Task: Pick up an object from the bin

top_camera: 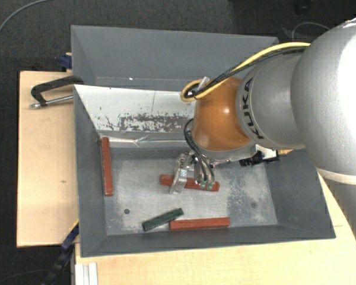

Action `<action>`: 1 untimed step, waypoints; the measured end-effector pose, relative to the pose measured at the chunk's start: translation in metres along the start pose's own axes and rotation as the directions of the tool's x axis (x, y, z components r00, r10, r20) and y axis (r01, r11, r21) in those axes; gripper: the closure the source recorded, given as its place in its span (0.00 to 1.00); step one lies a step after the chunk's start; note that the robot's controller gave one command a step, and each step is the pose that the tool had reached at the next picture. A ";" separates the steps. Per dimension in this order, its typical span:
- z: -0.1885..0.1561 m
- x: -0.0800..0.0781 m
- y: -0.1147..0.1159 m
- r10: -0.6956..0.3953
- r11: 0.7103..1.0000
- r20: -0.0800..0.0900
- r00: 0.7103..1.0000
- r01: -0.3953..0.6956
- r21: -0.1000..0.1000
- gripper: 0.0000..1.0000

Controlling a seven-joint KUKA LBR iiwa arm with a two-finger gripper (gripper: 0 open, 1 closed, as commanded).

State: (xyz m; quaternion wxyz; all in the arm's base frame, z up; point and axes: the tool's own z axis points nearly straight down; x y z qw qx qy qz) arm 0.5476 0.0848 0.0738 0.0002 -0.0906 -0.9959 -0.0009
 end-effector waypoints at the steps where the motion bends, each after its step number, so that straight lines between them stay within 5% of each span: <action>1: -0.152 -0.024 0.037 -0.073 0.997 0.015 0.997 0.073 -0.004 1.00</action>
Offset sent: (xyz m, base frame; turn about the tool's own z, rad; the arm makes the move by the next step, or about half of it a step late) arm 0.0273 0.0292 0.1459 -0.0706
